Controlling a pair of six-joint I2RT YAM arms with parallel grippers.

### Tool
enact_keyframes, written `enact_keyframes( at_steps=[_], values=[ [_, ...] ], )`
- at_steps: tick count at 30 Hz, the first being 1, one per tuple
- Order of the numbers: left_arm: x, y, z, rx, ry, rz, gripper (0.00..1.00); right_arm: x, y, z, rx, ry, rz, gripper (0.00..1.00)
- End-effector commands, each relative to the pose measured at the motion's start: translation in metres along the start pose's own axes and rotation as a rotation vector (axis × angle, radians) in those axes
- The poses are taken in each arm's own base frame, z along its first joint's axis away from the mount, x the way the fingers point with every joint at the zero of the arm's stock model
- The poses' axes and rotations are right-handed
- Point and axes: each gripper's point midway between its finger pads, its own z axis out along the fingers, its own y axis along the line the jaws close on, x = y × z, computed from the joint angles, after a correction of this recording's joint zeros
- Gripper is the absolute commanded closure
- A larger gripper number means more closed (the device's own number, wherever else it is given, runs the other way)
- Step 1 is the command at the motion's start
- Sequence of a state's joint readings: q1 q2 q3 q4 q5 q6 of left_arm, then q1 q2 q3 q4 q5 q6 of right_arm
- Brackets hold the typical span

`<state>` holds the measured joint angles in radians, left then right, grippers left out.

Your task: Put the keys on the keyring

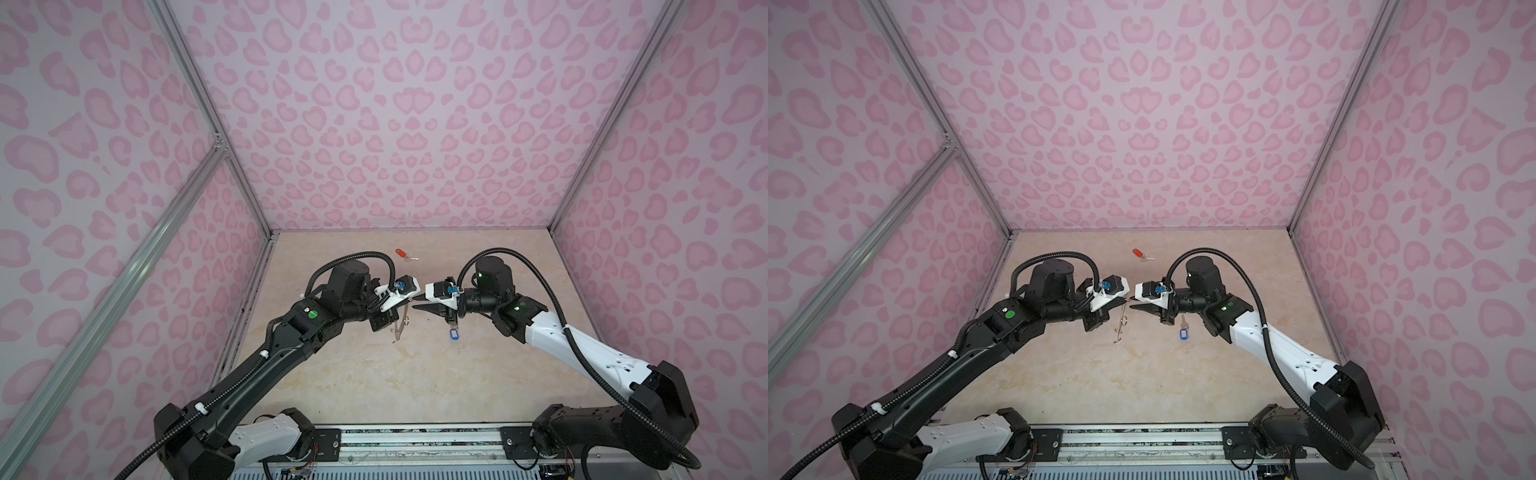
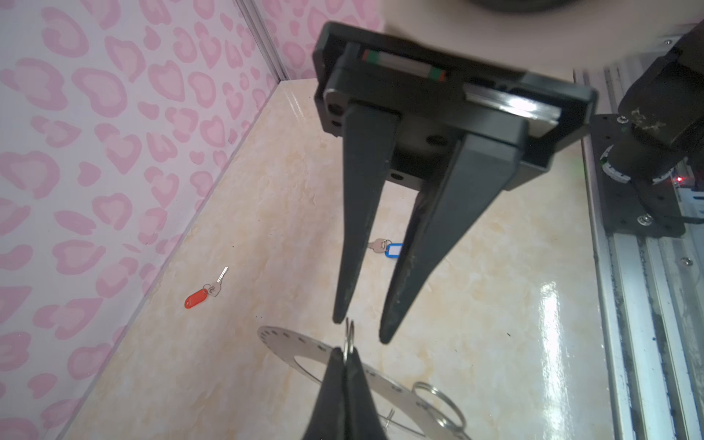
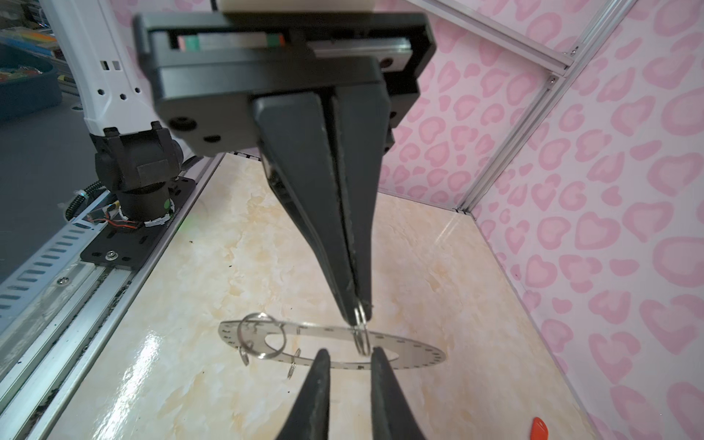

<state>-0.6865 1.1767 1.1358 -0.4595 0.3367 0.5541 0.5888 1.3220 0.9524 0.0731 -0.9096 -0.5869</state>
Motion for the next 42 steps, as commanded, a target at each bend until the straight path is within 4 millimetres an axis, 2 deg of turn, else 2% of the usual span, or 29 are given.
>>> enact_keyframes(
  at_steps=[1,15,21,22,25,27,32,38,42],
  values=[
    [0.001,0.000,0.001,-0.006,0.035,0.043,0.97,-0.006,-0.004,0.001,0.016,-0.032,-0.007,0.82],
    [-0.006,-0.006,-0.001,0.008,0.017,0.072,0.96,-0.008,0.000,0.002,0.000,-0.066,0.012,0.89],
    [-0.009,-0.007,-0.001,0.005,-0.012,0.071,0.96,-0.010,0.004,0.003,-0.022,-0.081,0.023,1.00],
    [-0.009,-0.005,-0.002,-0.008,-0.017,0.067,0.93,-0.010,0.004,0.003,-0.026,-0.081,0.023,1.00],
    [-0.003,0.008,-0.005,-0.062,-0.028,0.024,0.72,-0.009,0.005,0.003,-0.024,-0.085,0.035,1.00],
    [-0.003,0.015,-0.012,-0.075,-0.084,-0.029,0.67,-0.011,0.004,0.003,-0.019,-0.100,0.042,1.00],
    [-0.002,0.018,-0.023,-0.079,-0.216,-0.105,0.69,-0.022,-0.002,0.000,-0.001,-0.180,0.069,1.00],
    [-0.005,0.005,-0.024,-0.037,-0.317,-0.100,0.72,-0.028,-0.004,0.002,-0.018,-0.207,0.084,1.00],
    [-0.007,0.005,-0.023,-0.034,-0.333,-0.100,0.72,-0.031,-0.004,0.003,-0.024,-0.208,0.083,1.00]
  ],
)
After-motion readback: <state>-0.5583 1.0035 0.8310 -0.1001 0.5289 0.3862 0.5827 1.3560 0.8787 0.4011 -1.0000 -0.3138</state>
